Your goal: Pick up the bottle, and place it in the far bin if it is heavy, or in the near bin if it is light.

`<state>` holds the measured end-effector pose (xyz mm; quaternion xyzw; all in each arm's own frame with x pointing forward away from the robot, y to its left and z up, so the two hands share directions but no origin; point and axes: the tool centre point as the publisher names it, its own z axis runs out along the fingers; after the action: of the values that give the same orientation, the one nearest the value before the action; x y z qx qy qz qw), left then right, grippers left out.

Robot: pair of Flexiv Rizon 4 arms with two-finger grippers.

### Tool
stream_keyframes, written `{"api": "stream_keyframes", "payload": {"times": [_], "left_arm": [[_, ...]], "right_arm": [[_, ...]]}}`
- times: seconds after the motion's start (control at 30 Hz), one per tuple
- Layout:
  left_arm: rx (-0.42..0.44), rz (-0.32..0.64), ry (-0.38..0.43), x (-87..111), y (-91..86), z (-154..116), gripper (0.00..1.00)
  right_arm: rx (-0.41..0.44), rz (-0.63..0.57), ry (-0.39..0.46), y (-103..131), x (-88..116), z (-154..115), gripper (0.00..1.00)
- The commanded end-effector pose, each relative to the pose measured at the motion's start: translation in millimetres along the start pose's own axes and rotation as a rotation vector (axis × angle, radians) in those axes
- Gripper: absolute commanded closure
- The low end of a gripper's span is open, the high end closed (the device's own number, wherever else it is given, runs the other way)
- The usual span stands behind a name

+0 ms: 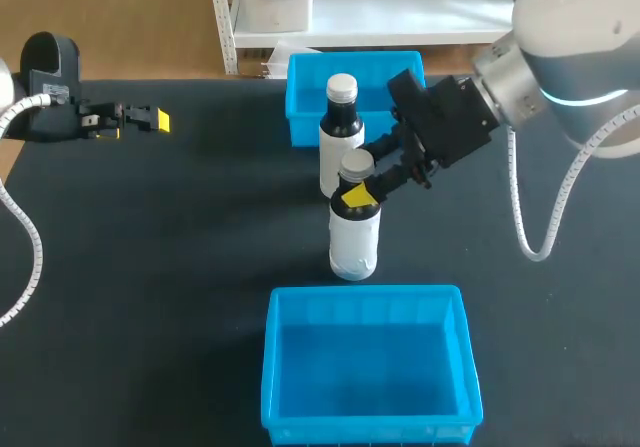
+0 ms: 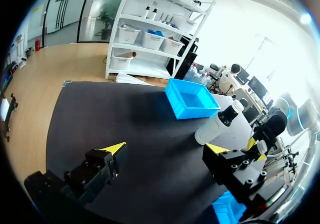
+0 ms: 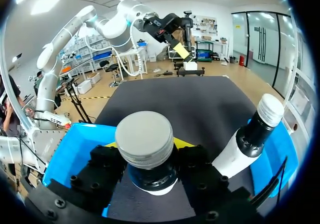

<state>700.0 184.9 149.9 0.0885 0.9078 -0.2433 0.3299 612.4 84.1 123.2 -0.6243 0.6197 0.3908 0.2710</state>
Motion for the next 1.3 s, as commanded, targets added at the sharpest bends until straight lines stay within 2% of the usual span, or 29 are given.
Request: {"api": "stream_keyframes", "payload": {"times": [0.03, 0.33, 0.77, 1.07, 1.3], "left_arm": [[0.000, 0.000, 0.000, 0.0, 0.0, 0, 0.00], [0.000, 0.000, 0.000, 0.0, 0.0, 0, 0.00], [0.000, 0.000, 0.000, 0.0, 0.0, 0, 0.00], [0.000, 0.000, 0.000, 0.0, 0.0, 0, 0.00], [0.000, 0.000, 0.000, 0.0, 0.0, 0, 0.00]], "right_arm": [[0.012, -0.003, 0.001, 1, -4, -5, 1.00], [0.062, -0.011, 0.013, -5, -20, -30, 1.00], [0.112, 0.009, 0.033, -14, -26, -68, 1.00], [0.177, 0.041, 0.033, -17, -20, -110, 1.00], [0.224, 0.079, 0.035, -14, -6, -137, 1.00]]}}
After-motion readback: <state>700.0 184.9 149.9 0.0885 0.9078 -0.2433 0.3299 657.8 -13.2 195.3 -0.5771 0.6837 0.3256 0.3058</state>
